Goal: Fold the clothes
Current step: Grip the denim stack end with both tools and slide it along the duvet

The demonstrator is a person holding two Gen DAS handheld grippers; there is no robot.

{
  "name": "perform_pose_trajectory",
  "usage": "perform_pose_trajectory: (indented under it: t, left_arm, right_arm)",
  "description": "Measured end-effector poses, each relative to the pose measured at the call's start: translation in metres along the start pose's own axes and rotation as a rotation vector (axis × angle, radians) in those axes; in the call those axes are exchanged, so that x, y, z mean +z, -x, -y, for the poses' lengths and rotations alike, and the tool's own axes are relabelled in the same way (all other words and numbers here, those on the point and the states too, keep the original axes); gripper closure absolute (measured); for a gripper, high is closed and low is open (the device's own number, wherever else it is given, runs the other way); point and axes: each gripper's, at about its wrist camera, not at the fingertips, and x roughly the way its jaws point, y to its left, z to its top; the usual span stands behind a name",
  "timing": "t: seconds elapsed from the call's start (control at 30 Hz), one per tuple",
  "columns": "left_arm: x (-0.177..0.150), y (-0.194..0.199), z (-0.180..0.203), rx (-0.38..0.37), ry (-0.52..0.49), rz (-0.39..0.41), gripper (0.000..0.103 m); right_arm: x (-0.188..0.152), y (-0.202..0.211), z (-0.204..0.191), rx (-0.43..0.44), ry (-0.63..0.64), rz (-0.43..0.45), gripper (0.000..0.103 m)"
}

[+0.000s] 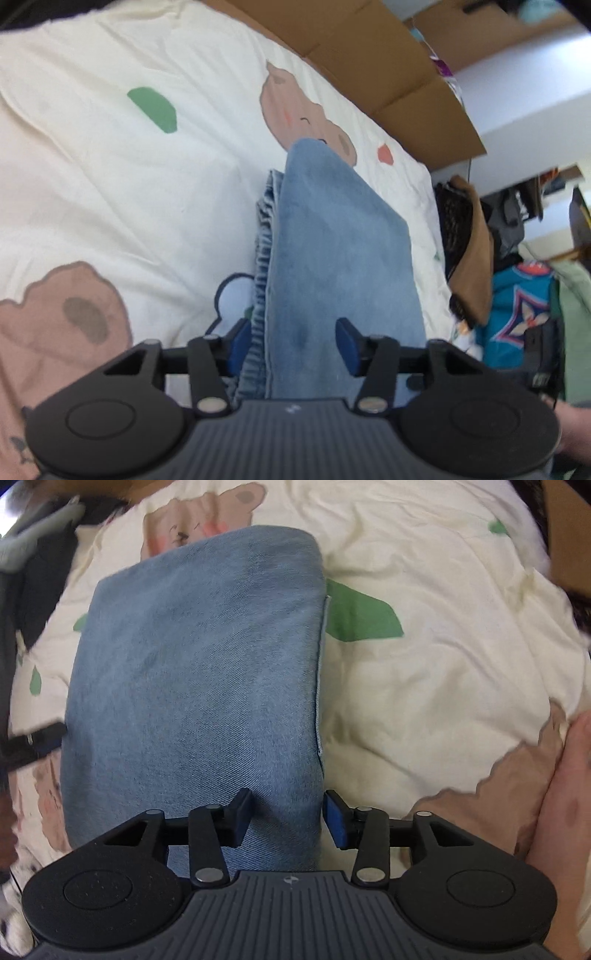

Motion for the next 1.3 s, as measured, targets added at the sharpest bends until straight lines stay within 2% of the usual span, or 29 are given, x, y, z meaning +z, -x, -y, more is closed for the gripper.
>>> perform_pose_trajectory:
  t: [0.13,0.33,0.57,0.7,0.9,0.97,1.07,1.13,1.2,1.3]
  left_arm:
    - [0.010,-0.018,-0.006,-0.010,0.019,-0.018,0.047]
    - [0.021,-0.045,-0.009,-0.042,0.067,-0.069,0.041]
    - [0.027,-0.056,-0.013,-0.079,0.083,-0.101,0.035]
    - [0.028,-0.065,-0.014,-0.111,0.097,-0.132,0.031]
    - [0.030,-0.072,-0.008,-0.119,0.070,-0.169,0.026]
    - [0.031,-0.072,-0.009,-0.121,0.080,-0.175,0.028]
    - [0.032,-0.069,-0.008,-0.123,0.096,-0.182,0.036]
    - [0.033,-0.064,-0.008,-0.134,0.108,-0.187,0.047]
    - [0.033,-0.058,-0.006,-0.141,0.103,-0.189,0.053]
    - [0.033,-0.053,0.001,-0.134,0.080,-0.190,0.054]
  right_arm:
    - [0.016,-0.001,-0.003,-0.010,0.050,0.003,0.051]
    - [0.028,-0.004,0.003,0.031,0.026,0.040,0.050]
    - [0.035,-0.008,0.013,0.096,-0.020,0.071,0.049]
    - [0.042,-0.012,0.014,0.120,-0.007,0.063,0.049]
    - [0.055,-0.020,0.018,0.147,0.004,0.059,0.046]
    - [0.058,-0.022,0.020,0.159,-0.015,0.073,0.045]
    - [0.059,-0.024,0.022,0.176,-0.042,0.090,0.046]
    - [0.057,-0.023,0.023,0.182,-0.043,0.098,0.049]
    - [0.056,-0.020,0.026,0.201,-0.055,0.097,0.053]
    - [0.057,-0.018,0.031,0.224,-0.066,0.090,0.054]
